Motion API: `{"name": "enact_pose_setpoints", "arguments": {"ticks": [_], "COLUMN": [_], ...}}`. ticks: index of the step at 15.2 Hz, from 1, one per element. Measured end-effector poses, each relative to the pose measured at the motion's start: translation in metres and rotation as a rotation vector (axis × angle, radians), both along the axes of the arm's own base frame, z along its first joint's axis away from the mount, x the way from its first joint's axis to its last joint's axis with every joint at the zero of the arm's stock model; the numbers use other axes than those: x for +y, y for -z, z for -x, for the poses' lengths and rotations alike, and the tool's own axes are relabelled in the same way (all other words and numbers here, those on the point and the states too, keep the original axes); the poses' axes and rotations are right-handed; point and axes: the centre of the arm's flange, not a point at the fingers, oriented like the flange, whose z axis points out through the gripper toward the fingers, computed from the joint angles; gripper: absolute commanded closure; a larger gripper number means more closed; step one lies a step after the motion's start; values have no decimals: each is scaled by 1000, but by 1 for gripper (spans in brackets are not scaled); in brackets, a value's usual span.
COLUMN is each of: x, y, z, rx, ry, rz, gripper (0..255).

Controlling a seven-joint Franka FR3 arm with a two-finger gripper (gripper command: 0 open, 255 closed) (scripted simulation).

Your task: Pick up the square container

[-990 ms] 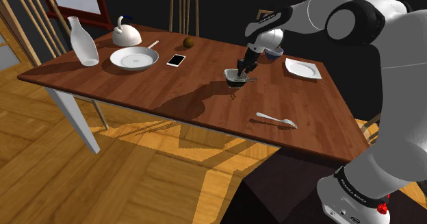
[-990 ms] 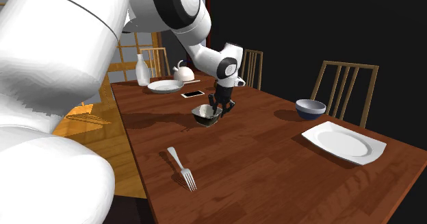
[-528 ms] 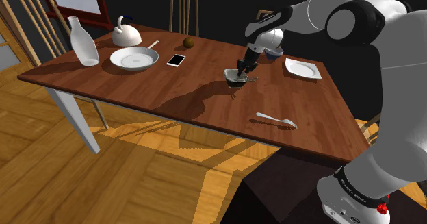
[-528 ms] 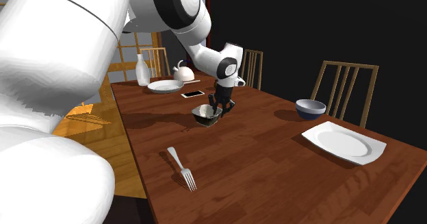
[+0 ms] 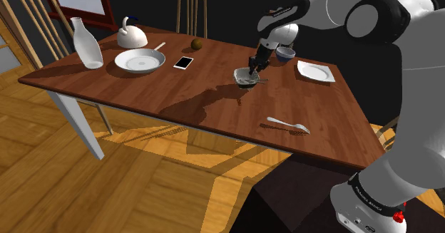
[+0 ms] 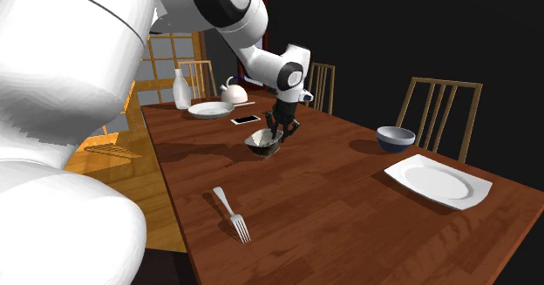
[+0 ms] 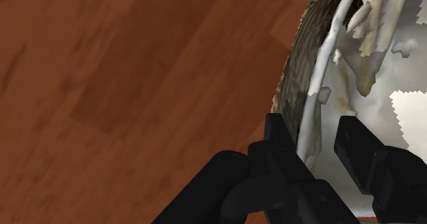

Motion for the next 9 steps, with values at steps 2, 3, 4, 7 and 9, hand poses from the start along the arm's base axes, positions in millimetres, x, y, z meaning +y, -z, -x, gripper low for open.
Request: {"name": "enact_pose_setpoints", "arguments": {"ticks": [2, 3, 4, 7, 9], "x": [1, 0, 0, 1, 1], "y": [-10, -16, -22, -36, -44], "z": [-1, -1, -2, -1, -1], "rx": [0, 0, 0, 0, 0], "ry": [0, 0, 0, 0, 0], "rz": [0, 0, 0, 0, 0], "gripper": [255, 255, 255, 255, 255]}}
